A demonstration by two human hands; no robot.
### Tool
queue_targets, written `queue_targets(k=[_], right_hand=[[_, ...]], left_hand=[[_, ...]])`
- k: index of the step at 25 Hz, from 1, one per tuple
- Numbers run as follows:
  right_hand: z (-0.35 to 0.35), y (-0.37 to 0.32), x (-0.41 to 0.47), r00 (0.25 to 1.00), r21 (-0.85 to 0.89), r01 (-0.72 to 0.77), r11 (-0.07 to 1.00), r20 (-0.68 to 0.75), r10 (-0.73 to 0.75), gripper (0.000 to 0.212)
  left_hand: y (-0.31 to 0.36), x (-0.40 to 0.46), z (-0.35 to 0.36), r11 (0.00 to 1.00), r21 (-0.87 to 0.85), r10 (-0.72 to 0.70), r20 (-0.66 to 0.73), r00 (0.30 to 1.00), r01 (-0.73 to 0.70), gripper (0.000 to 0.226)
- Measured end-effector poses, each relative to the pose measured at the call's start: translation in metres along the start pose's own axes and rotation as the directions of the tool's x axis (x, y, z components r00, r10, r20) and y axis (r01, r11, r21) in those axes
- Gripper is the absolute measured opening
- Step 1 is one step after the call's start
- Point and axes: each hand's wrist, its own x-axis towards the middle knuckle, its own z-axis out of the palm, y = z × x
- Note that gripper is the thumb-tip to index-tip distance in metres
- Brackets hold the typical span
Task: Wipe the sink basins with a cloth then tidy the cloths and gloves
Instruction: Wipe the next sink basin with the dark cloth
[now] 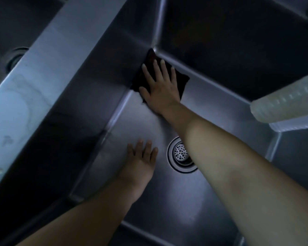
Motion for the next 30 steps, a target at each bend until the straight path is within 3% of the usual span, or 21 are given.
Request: queue_targets(k=[4,10,14,21,25,30], right_hand=[[0.003,0.041,-0.002,0.999,-0.032,0.050,0.998,0.016,-0.049,0.064],[0.000,0.130,-0.093,0.997,0.001,-0.071,0.997,-0.011,0.071,0.064],[-0.001,0.182,-0.163,0.961,-0.040,-0.276,0.960,0.018,0.277,0.066],[0.011,0.143,-0.243,0.883,-0.039,-0.462,0.886,0.076,0.464,0.065],[0.020,0.078,-0.300,0.937,0.007,-0.341,0.940,0.081,0.340,0.067],[0.035,0.012,-0.337,0.997,0.013,0.002,1.000,0.074,-0.003,0.071]], left_hand=[[0.002,-0.003,-0.004,0.999,0.039,-0.013,0.016,1.000,0.012,0.078],[0.007,-0.006,-0.008,0.995,0.099,-0.021,0.033,0.999,0.018,0.077],[0.008,-0.008,-0.006,0.990,0.140,-0.027,0.030,0.999,0.022,0.086],[0.008,-0.012,-0.008,0.982,0.188,-0.039,0.069,0.997,0.025,0.114],[0.007,-0.015,-0.010,0.980,0.197,-0.023,0.061,0.998,0.011,0.119],[0.004,-0.013,-0.010,0.983,0.184,-0.017,0.091,0.996,0.000,0.117]])
